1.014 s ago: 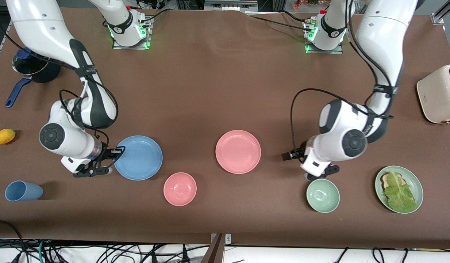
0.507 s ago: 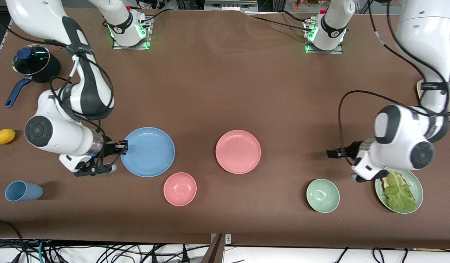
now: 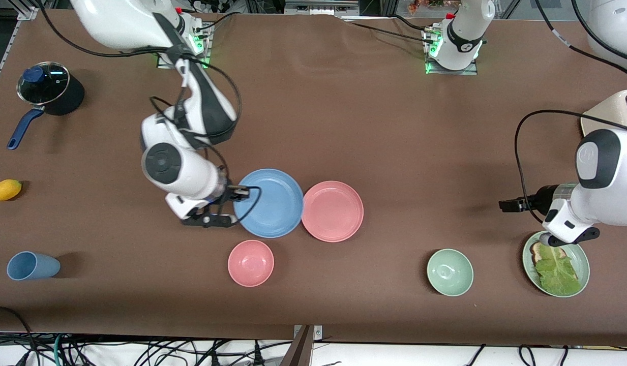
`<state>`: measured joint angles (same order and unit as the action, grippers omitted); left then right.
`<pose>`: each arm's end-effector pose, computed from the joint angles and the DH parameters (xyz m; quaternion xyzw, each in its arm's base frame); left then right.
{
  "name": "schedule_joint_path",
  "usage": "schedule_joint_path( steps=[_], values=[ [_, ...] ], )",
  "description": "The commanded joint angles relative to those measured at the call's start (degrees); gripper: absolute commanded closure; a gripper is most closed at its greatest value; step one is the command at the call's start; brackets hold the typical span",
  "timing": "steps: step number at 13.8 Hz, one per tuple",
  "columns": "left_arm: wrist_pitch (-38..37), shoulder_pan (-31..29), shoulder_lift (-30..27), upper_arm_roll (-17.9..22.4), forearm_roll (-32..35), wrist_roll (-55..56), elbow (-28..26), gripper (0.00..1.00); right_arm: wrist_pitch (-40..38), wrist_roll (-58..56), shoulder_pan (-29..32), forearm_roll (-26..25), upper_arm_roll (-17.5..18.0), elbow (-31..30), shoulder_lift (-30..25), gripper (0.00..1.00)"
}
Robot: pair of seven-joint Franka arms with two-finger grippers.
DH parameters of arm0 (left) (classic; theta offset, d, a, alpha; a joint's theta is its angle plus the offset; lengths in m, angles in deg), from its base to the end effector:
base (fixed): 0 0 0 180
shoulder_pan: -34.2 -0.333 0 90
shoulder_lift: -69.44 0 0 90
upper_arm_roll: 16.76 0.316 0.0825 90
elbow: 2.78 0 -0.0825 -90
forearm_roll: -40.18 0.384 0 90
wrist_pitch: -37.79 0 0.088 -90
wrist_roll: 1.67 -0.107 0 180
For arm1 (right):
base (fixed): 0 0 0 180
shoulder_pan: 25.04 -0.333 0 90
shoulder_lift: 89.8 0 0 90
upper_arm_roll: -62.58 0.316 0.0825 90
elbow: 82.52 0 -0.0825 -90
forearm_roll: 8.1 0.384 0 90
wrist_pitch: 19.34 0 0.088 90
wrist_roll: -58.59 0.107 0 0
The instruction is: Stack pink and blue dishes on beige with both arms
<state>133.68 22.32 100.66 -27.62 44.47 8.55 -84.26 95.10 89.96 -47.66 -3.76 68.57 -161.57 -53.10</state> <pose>0.6725 0.0406 0.3653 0.9854 0.0942 -0.1420 0.0026 0.6391 0.3366 0.3379 -0.9965 0.0500 0.0414 0.0518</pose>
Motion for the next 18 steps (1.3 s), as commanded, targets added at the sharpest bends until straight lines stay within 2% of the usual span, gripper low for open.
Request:
schedule_joint_path(
  steps=[1,7,8,10,12,14,18],
  values=[
    [-3.69,0.54,-2.48,-2.14,4.85,0.06,-0.18,0.00,2.52,10.87,-4.79,0.49,-0.37,4.79,3.81,1.00],
    [-4.30,0.88,-9.32,-2.34,1.89,0.41,-1.23,0.00,14.92,23.38,-10.07,0.49,-0.37,4.79,9.17,1.00],
    [-4.30,1.15,-10.91,-1.20,-0.39,0.15,-1.58,0.00,16.07,23.82,-10.60,0.49,-0.37,4.79,9.88,1.00],
    [-4.22,5.43,-16.43,3.53,-2.78,-0.64,-4.64,0.00,17.57,24.44,-11.04,0.49,-0.37,4.79,10.67,1.00],
    [-4.04,6.95,-20.48,4.96,-3.92,-0.64,-6.67,0.00,18.71,24.70,-11.04,0.41,-0.37,4.79,11.38,1.00],
    [-4.04,7.21,-23.21,7.50,-8.13,-0.73,-7.91,0.00,19.15,24.79,-11.39,0.32,-0.37,4.79,11.90,1.00],
    [-4.13,7.21,-27.52,7.69,-7.88,-0.72,-8.70,0.00,19.16,24.79,-11.48,0.14,-0.37,4.53,12.08,1.00]
  ],
)
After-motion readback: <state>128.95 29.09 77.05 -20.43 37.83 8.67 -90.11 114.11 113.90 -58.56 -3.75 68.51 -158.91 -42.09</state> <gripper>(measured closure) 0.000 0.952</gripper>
